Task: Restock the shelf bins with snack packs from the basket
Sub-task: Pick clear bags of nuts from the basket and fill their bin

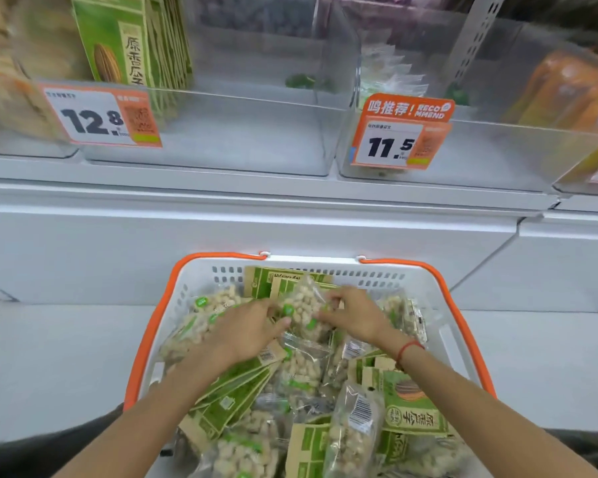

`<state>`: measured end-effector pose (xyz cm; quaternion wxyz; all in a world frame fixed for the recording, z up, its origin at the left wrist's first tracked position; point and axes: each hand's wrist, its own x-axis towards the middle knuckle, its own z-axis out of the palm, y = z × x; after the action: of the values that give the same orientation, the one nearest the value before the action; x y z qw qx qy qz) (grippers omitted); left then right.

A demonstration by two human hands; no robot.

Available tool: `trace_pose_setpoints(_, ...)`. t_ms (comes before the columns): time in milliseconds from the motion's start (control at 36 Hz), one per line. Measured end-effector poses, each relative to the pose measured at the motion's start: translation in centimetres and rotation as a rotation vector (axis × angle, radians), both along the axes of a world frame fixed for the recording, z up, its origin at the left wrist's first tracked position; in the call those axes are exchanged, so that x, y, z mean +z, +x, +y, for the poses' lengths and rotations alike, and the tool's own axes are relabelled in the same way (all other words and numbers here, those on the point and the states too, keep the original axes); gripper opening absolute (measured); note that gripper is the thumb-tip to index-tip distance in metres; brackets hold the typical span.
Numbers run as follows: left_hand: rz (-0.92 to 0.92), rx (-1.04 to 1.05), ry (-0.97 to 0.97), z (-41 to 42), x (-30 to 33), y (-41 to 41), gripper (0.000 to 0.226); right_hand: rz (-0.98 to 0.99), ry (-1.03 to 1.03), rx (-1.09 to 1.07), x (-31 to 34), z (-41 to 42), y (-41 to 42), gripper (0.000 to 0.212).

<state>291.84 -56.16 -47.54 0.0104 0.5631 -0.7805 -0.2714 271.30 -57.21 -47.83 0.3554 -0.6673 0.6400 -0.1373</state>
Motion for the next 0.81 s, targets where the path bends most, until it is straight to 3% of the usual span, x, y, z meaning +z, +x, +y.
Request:
trace_pose_setpoints(111, 0.501, 0.227, 0.127, 0.0, 1.8, -1.5, 0.07, -0.376, 0.077, -0.127, 0.9, 0.0, -0.6, 0.036)
trace_pose_setpoints(167, 0.695, 0.346, 0.229, -0.2, 2.5, -2.0, 0.06, -0.458, 0.144, -0.088, 1.7, 0.4, 0.2, 0.021)
trace_pose_setpoints(222, 0.681, 0.392, 0.224, -0.3, 2.6, -1.8, 0.048, -0.477, 0.187, -0.03, 2.1, 0.6, 1.3, 0.019)
trace_pose_setpoints(278, 0.64, 0.421, 0.231, -0.2, 2.6, -0.9, 0.067, -0.472, 0.238, 0.005, 2.4, 0.7, 2.2, 0.028)
trace_pose_setpoints(333, 0.648, 0.465, 0.242, -0.3, 2.3, 0.1, 0.075, -0.317, 0.345, 0.101, 2.4, 0.8, 2.5, 0.048)
trace_pose_setpoints(361, 0.667, 0.495, 0.24, -0.3, 2.4, 0.7, 0.076, -0.131, 0.384, 0.206, 1.9, 0.9, 2.6, 0.052)
trace_pose_setpoints(417, 0.725, 0.549, 0.248, -0.3, 2.4, 1.5, 0.079, 0.316, 0.369, 0.411, 0.7, 1.4, 2.8, 0.046)
trace_pose_setpoints(472, 0.77, 0.554, 0.256, -0.3, 2.6, 1.9, 0.077, 0.533, 0.261, 0.456, -0.6, 2.0, 3.1, 0.034)
trace_pose_setpoints(556, 0.836, 0.529, 0.279, -0.3, 3.0, 1.9, 0.072, 0.374, 0.124, 0.359, -1.9, 2.0, 2.7, 0.022)
trace_pose_setpoints(611, 0.867, 0.514, 0.284, -0.4, 3.4, 1.9, 0.082, 0.139, 0.212, 0.308, -1.6, 1.7, 1.8, 0.032)
trace_pose_setpoints(722, 0.867, 0.529, 0.27, -0.7, 4.3, 2.1, 0.098, -0.167, 0.253, 0.168, 1.6, 0.1, -0.7, 0.023)
trace_pose_setpoints(806, 0.826, 0.56, 0.254, -1.3, 5.0, 1.8, 0.082, -0.239, 0.145, 0.142, 5.5, -1.3, -2.3, 0.023)
